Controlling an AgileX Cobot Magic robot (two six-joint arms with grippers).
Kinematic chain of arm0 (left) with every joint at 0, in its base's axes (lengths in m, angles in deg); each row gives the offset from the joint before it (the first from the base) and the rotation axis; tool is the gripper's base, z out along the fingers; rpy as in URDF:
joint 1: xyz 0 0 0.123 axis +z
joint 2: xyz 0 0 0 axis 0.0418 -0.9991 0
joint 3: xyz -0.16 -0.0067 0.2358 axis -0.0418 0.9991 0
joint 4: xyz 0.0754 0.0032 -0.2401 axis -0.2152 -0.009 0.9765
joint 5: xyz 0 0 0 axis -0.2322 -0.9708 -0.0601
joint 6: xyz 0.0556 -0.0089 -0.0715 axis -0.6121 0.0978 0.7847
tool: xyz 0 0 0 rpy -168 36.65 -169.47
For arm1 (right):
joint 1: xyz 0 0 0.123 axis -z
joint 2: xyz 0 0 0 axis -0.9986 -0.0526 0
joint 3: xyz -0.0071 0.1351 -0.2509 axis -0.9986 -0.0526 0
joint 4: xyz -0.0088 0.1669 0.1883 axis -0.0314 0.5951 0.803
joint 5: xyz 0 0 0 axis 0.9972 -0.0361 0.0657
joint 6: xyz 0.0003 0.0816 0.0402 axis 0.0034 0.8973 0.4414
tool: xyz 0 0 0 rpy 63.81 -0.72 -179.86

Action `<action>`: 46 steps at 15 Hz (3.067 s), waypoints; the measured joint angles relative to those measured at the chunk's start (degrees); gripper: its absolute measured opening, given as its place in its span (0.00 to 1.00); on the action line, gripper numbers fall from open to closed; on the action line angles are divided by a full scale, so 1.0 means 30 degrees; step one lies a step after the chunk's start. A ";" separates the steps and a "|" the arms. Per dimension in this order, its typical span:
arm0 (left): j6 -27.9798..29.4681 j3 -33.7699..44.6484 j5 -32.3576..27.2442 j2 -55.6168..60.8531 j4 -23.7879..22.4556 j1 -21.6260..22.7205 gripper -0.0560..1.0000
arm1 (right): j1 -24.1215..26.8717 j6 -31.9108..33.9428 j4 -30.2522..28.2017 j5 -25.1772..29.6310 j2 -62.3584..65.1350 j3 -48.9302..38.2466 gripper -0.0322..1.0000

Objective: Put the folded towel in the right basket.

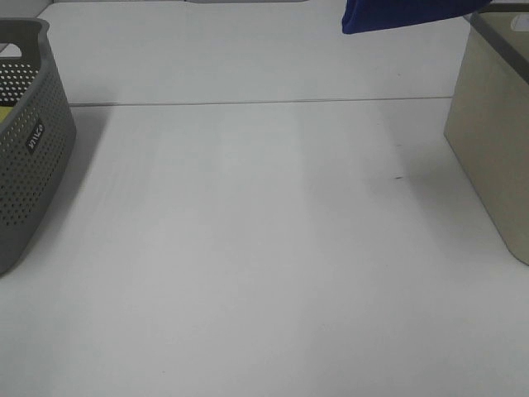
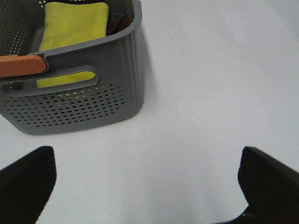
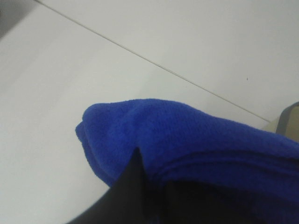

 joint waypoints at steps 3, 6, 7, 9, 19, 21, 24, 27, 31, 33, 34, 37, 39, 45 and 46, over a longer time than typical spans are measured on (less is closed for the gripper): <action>0.0000 0.0000 0.0000 0.0000 0.0000 0.0000 0.99 | 0.3877 -0.0325 0.2922 -0.0554 0.0000 0.0000 0.09; 0.0000 0.0000 0.0000 0.0000 0.0000 0.0000 0.99 | 0.9053 -0.0726 0.7964 -0.1432 -0.0382 0.0000 0.09; 0.0000 0.0000 0.0000 0.0000 0.0000 0.0000 0.99 | 1.0638 -0.0783 0.9397 -0.1490 -0.0783 0.0000 0.09; 0.0000 0.0000 0.0000 0.0000 0.0000 0.0000 0.99 | 1.3407 -0.0840 1.1421 -0.1375 -0.2120 0.0000 0.09; 0.0000 0.0000 0.0000 0.0000 0.0000 0.0000 0.99 | 1.5986 -0.0821 1.1440 -0.1623 -0.6322 -0.1681 0.09; 0.0000 0.0000 0.0000 0.0000 0.0000 0.0000 0.99 | 1.5986 -0.0821 1.1383 -0.2024 -0.6685 -0.2349 0.09; 0.0000 0.0000 0.0000 0.0000 0.0000 0.0000 0.99 | 1.5986 -0.0821 1.1402 -0.2196 -0.6704 -0.2387 0.09; 0.0000 0.0000 0.0000 0.0000 0.0000 0.0000 0.99 | 1.5986 -0.0821 1.1402 -0.2196 -0.6704 -0.2387 0.09; 0.0000 0.0000 0.0000 0.0000 0.0000 0.0000 0.99 | 1.5986 -0.0821 1.1345 -0.2254 -0.6704 -0.2387 0.13; 0.0000 0.0000 0.0000 0.0000 0.0000 0.0000 0.99 | 1.5986 -0.0325 1.1345 -0.2273 -0.6704 -0.2387 0.38; 0.0000 0.0000 0.0000 0.0000 0.0000 0.0000 0.99 | 1.5986 0.0038 1.1345 -0.2273 -0.6704 -0.2387 0.55; 0.0000 0.0000 0.0000 0.0000 0.0000 0.0000 0.99 | 1.5986 0.0573 1.1325 -0.2063 -0.6704 -0.2387 0.91; 0.0000 0.0000 0.0000 0.0000 0.0000 0.0000 0.99 | 1.5986 0.0573 1.1268 -0.1662 -0.6704 -0.2387 0.97; 0.0000 0.0000 0.0000 0.0000 0.0000 0.0000 0.99 | 1.5986 0.0649 1.1459 -0.0344 -0.6704 -0.2349 0.98; 0.0000 0.0000 0.0000 0.0000 0.0000 0.0000 0.99 | 1.5986 0.0649 1.1727 0.0248 -0.6704 -0.2082 0.98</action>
